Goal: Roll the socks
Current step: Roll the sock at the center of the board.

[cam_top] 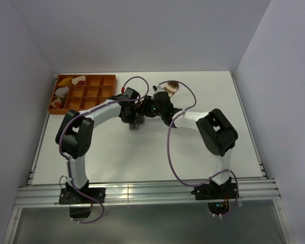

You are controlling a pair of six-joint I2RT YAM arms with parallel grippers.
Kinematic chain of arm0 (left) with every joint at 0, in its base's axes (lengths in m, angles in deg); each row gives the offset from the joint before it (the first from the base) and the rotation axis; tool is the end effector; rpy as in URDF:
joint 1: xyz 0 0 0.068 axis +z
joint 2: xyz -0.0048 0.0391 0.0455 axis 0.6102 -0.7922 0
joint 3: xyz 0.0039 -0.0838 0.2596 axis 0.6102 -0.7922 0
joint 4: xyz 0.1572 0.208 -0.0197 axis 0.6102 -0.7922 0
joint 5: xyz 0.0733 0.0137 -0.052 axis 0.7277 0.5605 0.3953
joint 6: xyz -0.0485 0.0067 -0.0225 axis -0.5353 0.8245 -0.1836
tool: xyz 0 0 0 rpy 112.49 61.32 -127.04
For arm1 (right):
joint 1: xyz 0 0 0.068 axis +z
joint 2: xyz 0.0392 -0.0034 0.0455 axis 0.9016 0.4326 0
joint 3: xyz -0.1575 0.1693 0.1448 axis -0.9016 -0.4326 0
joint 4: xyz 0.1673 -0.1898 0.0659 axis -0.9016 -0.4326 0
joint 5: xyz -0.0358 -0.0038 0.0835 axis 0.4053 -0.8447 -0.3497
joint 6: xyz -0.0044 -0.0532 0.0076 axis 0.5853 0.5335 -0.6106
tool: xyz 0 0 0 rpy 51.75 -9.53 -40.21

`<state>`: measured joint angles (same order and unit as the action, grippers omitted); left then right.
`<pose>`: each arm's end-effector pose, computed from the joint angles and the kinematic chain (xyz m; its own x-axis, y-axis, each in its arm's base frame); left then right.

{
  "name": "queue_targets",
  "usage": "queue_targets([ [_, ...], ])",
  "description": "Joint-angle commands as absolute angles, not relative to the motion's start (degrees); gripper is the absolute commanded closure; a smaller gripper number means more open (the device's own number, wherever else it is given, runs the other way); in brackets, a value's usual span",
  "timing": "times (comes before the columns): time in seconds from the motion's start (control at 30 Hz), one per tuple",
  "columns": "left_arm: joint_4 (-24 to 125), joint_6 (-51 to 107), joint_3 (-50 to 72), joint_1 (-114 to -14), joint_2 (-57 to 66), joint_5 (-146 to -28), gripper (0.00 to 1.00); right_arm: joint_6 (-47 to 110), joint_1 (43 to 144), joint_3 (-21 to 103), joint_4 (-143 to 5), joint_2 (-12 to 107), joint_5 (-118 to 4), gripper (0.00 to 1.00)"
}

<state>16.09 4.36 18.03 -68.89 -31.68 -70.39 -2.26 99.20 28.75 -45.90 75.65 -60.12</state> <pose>0.3468 -0.2047 0.1827 -0.8955 -0.1222 -0.4279 -0.0650 0.9871 -0.1460 0.3411 0.2454 0.1875 -0.7028 0.2886 -0.6502 -0.3231 0.6848 0.6532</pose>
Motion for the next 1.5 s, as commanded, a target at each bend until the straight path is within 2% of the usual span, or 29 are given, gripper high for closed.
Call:
queue_targets([
  [0.0, 17.2, 4.6, 15.4, -68.9, -32.5, -73.6, 1.00, -1.1, 98.8, 32.7, -49.8, 78.9, -61.5, 0.54],
  [0.47, 19.4, 4.3, 13.5, -67.6, -31.4, -76.4, 1.00, 0.4, 99.0, 37.4, -50.0, 84.2, -68.8, 0.54],
  [0.93, 20.3, 4.9, 13.3, -67.6, -31.4, -77.9, 1.00, 0.7, 99.5, 42.1, -53.6, 87.8, -67.5, 0.53],
  [1.03, 20.6, 5.0, 13.4, -67.6, -31.3, -77.9, 1.00, 0.7, 99.5, 42.7, -55.0, 89.0, -67.3, 0.61],
  [1.07, 21.0, 5.2, 13.3, -67.6, -31.0, -77.9, 1.00, 0.7, 99.5, 42.4, -55.1, 89.4, -67.3, 0.73],
  [1.13, 21.2, 5.5, 13.1, -67.6, -30.8, -77.9, 1.00, 0.4, 99.5, 41.8, -54.8, 89.7, -67.2, 0.83],
  [1.17, 21.5, 5.5, 12.9, -67.6, -30.3, -77.9, 1.00, 0.0, 99.4, 40.8, -54.4, 89.7, -67.2, 0.94],
  [1.2, 21.8, 5.5, 12.8, -67.6, -30.1, -77.9, 0.99, -0.1, 99.4, 40.2, -54.0, 89.6, -67.3, 0.99],
  [1.27, 22.1, 5.2, 12.5, -67.5, -29.3, -77.9, 0.96, -0.6, 99.0, 38.2, -52.5, 89.0, -67.3, 1.00],
  [1.33, 23.0, 4.9, 11.9, -67.5, -28.3, -79.6, 0.86, -0.6, 98.4, 37.3, -52.1, 88.7, -67.4, 1.00],
  [1.37, 23.5, 4.7, 11.1, -67.3, -27.1, -80.0, 0.73, -0.3, 98.2, 37.2, -52.2, 88.7, -67.5, 1.00],
  [1.47, 26.1, 3.1, 8.3, -66.7, -23.2, -82.2, 0.54, 0.4, 97.9, 37.5, -53.0, 88.9, -67.6, 1.00],
])
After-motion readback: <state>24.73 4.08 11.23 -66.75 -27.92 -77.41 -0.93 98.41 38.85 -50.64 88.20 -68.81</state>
